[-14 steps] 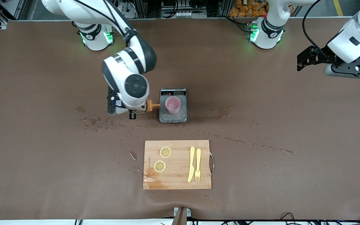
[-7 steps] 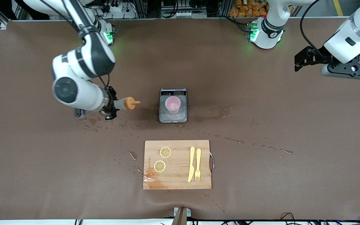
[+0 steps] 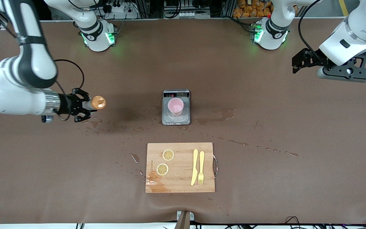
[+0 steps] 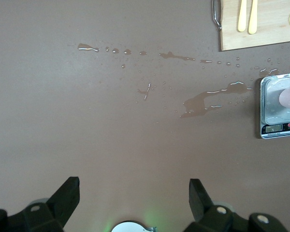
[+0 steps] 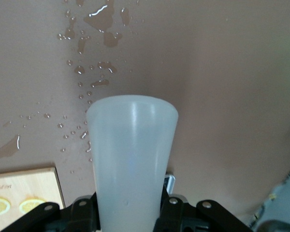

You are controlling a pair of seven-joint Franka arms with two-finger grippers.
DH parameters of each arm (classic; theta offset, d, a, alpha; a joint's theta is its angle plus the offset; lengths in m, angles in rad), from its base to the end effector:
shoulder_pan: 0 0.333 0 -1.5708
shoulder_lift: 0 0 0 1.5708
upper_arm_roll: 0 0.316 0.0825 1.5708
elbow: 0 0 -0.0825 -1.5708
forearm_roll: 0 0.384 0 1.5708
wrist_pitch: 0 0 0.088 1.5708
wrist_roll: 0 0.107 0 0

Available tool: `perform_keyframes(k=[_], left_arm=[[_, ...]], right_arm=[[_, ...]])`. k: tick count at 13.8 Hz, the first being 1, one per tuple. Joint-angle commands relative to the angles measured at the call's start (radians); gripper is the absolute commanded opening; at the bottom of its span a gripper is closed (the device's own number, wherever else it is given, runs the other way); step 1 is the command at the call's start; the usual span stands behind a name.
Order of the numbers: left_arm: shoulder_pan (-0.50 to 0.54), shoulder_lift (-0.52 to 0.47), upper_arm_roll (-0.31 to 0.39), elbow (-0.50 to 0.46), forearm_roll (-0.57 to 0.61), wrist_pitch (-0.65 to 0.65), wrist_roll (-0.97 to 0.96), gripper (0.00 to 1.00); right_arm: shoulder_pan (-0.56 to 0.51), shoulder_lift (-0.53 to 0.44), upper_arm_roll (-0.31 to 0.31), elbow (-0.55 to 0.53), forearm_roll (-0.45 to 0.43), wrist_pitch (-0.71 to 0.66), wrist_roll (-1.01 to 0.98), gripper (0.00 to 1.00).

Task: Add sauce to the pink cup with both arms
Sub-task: 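Carry the sauce bottle back and set it on the table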

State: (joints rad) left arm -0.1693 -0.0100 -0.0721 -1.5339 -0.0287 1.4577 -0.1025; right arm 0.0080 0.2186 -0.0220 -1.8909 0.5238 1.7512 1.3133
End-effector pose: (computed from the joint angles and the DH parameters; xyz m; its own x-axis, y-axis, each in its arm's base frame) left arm 0.5233 -0.1325 0.6377 0.9876 -0.1411 -0.0686 -0.1400 -0.9899 0.0210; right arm 0.5726 0.0372 0.3765 -0.0244 -0.8624 -0.5056 -0.9607 -0.1196 0.2503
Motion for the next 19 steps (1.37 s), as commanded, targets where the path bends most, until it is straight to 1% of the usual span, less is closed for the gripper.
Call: perform_keyframes(k=[1, 4, 5, 7, 9, 13, 14, 16, 19], left_arm=[[0.002, -0.002, 0.0, 0.0, -0.017, 0.009, -0.017, 1.0], [0.004, -0.002, 0.0, 0.0, -0.017, 0.009, -0.017, 1.0], [0.004, -0.002, 0.0, 0.0, -0.017, 0.009, -0.017, 1.0], [0.004, -0.002, 0.0, 0.0, -0.017, 0.009, -0.019, 1.0], [0.004, -0.002, 0.0, 0.0, -0.016, 0.009, -0.017, 1.0], [0.004, -0.001, 0.0, 0.0, -0.016, 0.009, -0.017, 1.0], [0.004, -0.001, 0.0, -0.002, -0.016, 0.009, -0.017, 1.0], [0.004, 0.005, 0.0, -0.002, -0.017, 0.009, -0.017, 1.0], [0.004, 0.007, 0.0, -0.002, -0.017, 0.009, -0.017, 1.0]], right_arm=[[-0.169, 0.005, 0.019, -0.03, 0.123, -0.093, -0.2, 0.0], [-0.275, 0.053, 0.019, -0.027, 0.134, -0.139, -0.329, 0.0], [-0.311, 0.082, 0.019, -0.027, 0.159, -0.16, -0.388, 0.0], [-0.408, 0.171, 0.019, -0.016, 0.226, -0.24, -0.517, 0.0], [-0.463, 0.249, 0.019, 0.007, 0.24, -0.28, -0.59, 0.0], [-0.508, 0.359, 0.021, 0.024, 0.243, -0.285, -0.686, 0.0], [-0.517, 0.393, 0.021, 0.027, 0.263, -0.286, -0.713, 0.0], [-0.52, 0.453, 0.021, 0.027, 0.272, -0.286, -0.797, 0.0], [-0.528, 0.493, 0.019, 0.036, 0.282, -0.285, -0.827, 0.0]])
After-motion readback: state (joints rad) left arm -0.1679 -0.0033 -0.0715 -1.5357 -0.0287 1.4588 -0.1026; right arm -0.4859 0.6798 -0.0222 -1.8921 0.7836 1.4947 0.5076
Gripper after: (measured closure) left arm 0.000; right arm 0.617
